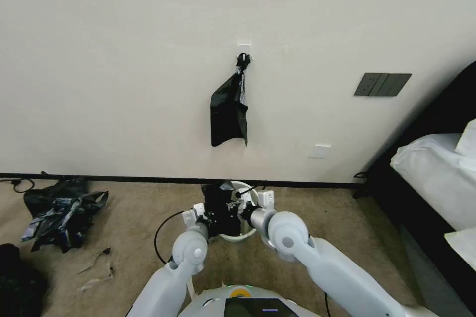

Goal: Place a trash bag onto the trash bin.

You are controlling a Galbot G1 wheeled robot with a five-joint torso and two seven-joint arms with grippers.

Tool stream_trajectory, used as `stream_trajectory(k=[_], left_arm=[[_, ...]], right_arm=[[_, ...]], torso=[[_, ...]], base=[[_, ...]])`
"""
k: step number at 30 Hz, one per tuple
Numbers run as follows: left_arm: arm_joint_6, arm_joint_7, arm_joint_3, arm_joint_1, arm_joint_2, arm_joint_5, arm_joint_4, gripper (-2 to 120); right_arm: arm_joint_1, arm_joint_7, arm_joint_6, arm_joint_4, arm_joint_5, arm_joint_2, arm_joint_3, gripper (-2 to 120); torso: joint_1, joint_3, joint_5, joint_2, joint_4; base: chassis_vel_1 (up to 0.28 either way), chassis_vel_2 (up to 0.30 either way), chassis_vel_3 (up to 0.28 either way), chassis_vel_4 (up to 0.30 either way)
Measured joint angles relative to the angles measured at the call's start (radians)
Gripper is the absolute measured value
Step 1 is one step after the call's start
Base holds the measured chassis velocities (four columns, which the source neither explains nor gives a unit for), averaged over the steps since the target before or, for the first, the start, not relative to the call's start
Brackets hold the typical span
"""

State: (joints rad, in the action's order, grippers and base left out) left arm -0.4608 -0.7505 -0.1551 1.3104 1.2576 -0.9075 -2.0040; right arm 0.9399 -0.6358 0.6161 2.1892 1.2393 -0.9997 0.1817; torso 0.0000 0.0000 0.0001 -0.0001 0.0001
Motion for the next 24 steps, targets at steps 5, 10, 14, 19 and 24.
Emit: stream_trajectory(k=[5, 10, 14, 19, 24], left_arm=[[0.048, 0.024, -0.031, 0.023, -0.015, -0.003, -0.005, 1], [0.077, 0.036, -0.036, 0.029, -0.017, 0.002, -0.010, 1], [0.113, 0.058, -0.033, 0.044, -0.015, 0.033, -0.024, 1], [0.128, 0.072, -0.033, 0.065, -0.017, 0.050, -0.038, 1], [0.131, 0.082, -0.034, 0.081, -0.021, 0.053, -0.062, 1]], right_arm=[[0.045, -0.008, -0.009, 0.064, 0.024, 0.064, -0.056, 0], [0.079, -0.007, -0.012, 0.089, 0.027, 0.078, -0.068, 0], [0.114, 0.039, -0.034, 0.105, 0.022, 0.035, -0.075, 9], [0.158, 0.130, -0.055, 0.095, -0.041, -0.005, -0.067, 24], [0.183, 0.185, -0.067, 0.064, -0.127, -0.062, -0.044, 43]], torso=[[0.000, 0.000, -0.0001, 0.000, 0.0000], [0.000, 0.000, 0.0000, 0.000, -0.0002], [0.000, 0.000, -0.0001, 0.000, 0.0000], [0.000, 0.000, -0.0001, 0.000, -0.0001], [0.000, 0.000, -0.0002, 0.000, -0.0001]], base=[[0.000, 0.000, 0.000, 0.000], [0.000, 0.000, 0.000, 0.000], [0.000, 0.000, 0.000, 0.000], [0.000, 0.000, 0.000, 0.000], [0.000, 0.000, 0.000, 0.000]])
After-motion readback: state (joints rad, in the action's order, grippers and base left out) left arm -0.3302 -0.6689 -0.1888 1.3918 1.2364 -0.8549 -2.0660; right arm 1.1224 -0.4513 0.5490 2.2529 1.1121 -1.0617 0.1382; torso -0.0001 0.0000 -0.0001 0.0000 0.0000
